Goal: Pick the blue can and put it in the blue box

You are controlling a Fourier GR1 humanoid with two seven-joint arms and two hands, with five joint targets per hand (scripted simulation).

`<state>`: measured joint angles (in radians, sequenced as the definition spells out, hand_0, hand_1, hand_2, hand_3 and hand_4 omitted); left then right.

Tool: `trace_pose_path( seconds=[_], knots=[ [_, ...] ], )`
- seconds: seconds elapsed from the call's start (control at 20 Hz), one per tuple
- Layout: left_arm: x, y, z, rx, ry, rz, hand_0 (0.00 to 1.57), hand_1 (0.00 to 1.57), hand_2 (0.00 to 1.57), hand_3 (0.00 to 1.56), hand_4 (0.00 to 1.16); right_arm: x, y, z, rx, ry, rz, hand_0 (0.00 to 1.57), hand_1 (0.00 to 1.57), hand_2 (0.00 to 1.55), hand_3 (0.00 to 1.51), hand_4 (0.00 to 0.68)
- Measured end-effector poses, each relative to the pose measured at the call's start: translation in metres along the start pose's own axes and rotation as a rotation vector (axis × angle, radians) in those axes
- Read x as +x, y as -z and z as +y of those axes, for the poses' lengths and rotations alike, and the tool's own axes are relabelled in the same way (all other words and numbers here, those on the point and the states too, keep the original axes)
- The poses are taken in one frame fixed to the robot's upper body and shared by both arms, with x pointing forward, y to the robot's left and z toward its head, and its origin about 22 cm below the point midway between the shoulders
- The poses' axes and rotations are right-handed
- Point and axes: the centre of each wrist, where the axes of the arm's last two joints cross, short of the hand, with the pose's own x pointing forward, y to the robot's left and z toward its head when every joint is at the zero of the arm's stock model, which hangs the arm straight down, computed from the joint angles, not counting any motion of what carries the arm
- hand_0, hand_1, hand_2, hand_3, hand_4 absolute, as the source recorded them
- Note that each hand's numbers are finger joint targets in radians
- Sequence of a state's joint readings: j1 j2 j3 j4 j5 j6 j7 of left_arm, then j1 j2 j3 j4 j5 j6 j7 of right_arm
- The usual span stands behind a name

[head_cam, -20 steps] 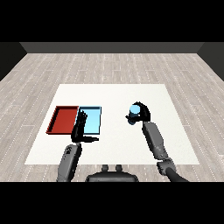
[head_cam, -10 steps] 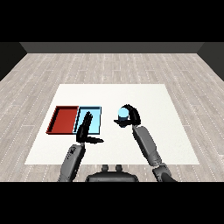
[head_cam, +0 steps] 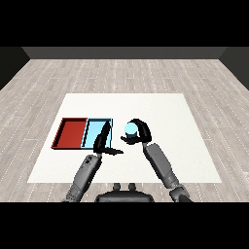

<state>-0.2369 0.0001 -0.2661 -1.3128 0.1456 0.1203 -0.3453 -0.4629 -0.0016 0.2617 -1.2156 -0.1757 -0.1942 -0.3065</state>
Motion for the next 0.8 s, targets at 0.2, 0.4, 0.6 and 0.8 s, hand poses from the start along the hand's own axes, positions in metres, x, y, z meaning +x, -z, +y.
trace_pose_path(
  seconds=[0.2, 0.4, 0.6, 0.8],
  knots=[
    [-0.009, 0.006, -0.008, -0.005, -0.001, 0.032, 0.00, 0.00, 0.00, 0.00, 0.00, -0.001, 0.005, 0.000, 0.016, 0.004, 0.000, 1.40, 1.40, 1.45, 1.41, 0.662],
    [-0.017, 0.008, -0.014, -0.012, 0.007, 0.062, 0.00, 0.00, 0.00, 0.00, 0.00, 0.002, 0.001, 0.002, 0.027, -0.001, -0.012, 1.40, 1.40, 1.44, 1.40, 0.669],
    [-0.028, 0.015, -0.022, -0.012, 0.007, 0.086, 0.00, 0.00, 0.00, 0.00, 0.00, 0.011, 0.004, 0.014, 0.050, 0.001, -0.024, 1.40, 1.40, 1.44, 1.40, 0.679],
    [-0.030, 0.023, -0.032, -0.027, 0.009, 0.099, 0.00, 0.00, 0.00, 0.00, 0.00, 0.013, 0.005, 0.019, 0.066, 0.013, -0.033, 1.40, 1.40, 1.46, 1.42, 0.681]
  ],
)
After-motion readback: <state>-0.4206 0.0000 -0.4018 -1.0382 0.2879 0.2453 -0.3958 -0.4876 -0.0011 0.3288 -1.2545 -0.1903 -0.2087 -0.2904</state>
